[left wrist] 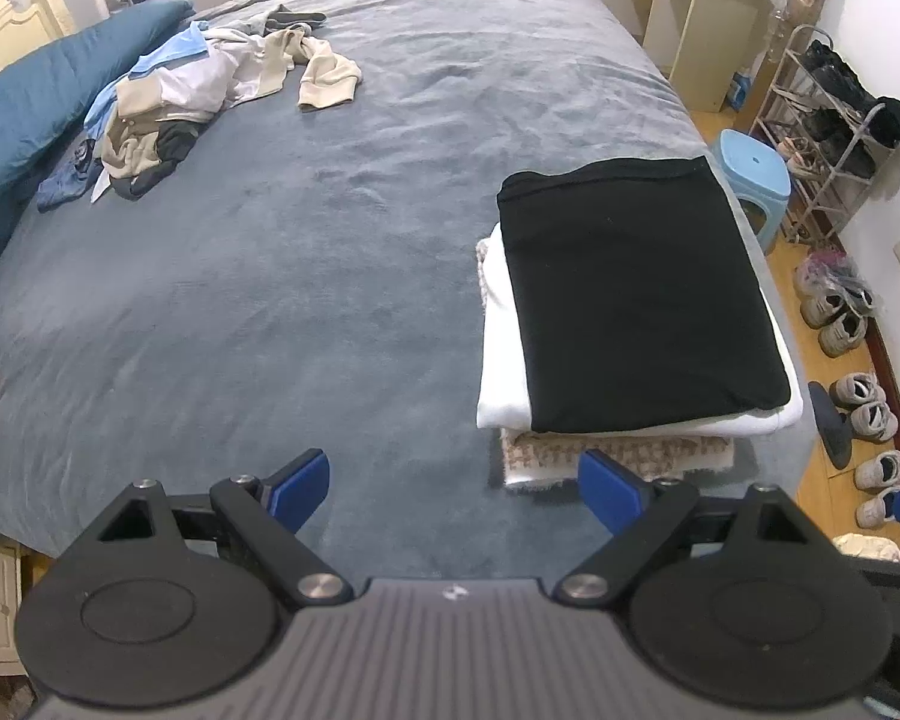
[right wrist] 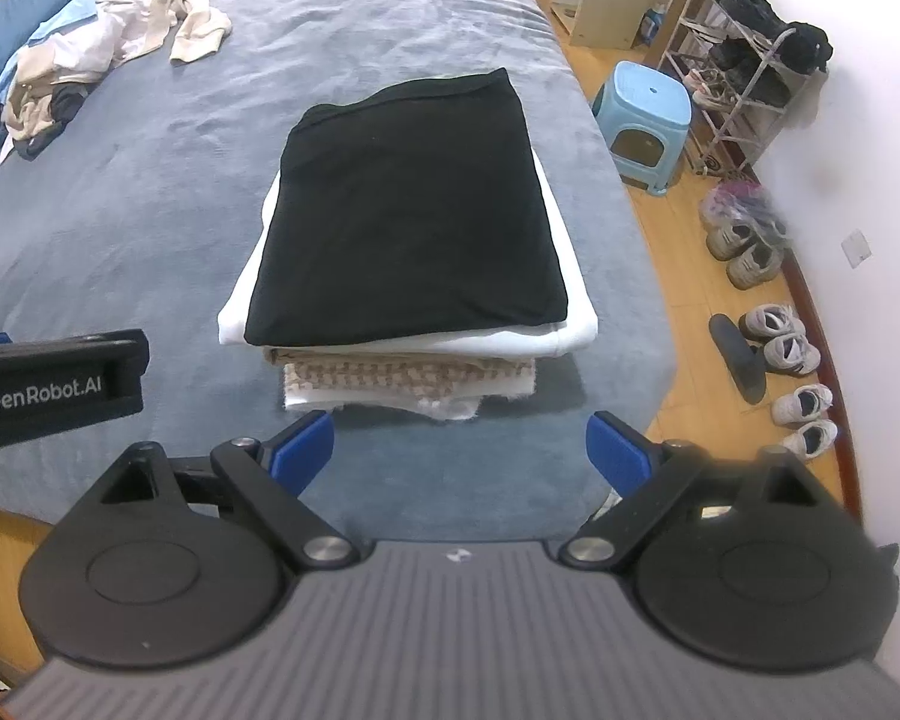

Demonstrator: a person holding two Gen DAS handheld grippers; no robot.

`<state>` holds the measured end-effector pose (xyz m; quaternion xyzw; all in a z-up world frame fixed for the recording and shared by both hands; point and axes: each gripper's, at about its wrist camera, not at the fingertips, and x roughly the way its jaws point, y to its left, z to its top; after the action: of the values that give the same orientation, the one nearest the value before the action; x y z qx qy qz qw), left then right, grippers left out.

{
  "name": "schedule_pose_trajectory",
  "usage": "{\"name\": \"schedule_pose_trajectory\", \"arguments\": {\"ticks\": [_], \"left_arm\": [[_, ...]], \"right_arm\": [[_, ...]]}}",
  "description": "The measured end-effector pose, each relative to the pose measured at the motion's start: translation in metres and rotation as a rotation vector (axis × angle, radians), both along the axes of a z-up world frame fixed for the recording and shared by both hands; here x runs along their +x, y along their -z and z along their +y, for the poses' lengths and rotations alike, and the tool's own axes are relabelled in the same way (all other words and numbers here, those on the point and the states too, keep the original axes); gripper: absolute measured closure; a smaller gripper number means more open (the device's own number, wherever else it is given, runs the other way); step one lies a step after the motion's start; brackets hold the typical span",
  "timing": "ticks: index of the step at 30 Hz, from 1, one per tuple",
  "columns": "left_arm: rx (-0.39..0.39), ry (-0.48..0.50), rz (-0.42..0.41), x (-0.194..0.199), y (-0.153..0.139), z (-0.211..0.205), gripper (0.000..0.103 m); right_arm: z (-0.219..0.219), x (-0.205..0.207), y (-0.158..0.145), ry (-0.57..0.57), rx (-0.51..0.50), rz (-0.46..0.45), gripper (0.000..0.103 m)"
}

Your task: Fold clothes

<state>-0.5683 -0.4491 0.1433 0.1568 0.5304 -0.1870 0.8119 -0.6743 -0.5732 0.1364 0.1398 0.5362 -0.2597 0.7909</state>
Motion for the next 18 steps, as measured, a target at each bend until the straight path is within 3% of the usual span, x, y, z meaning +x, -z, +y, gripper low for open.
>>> {"name": "schedule_pose_trajectory", "arguments": {"ticks": [18], "left_arm": [[0.003, -0.012, -0.004, -0.0033, -0.0019, 0.0004, 0.012]], "right_arm": [[-0.0043, -0.0036, -0.0010, 0.000, -0.005, -0.003, 0.011]]}}
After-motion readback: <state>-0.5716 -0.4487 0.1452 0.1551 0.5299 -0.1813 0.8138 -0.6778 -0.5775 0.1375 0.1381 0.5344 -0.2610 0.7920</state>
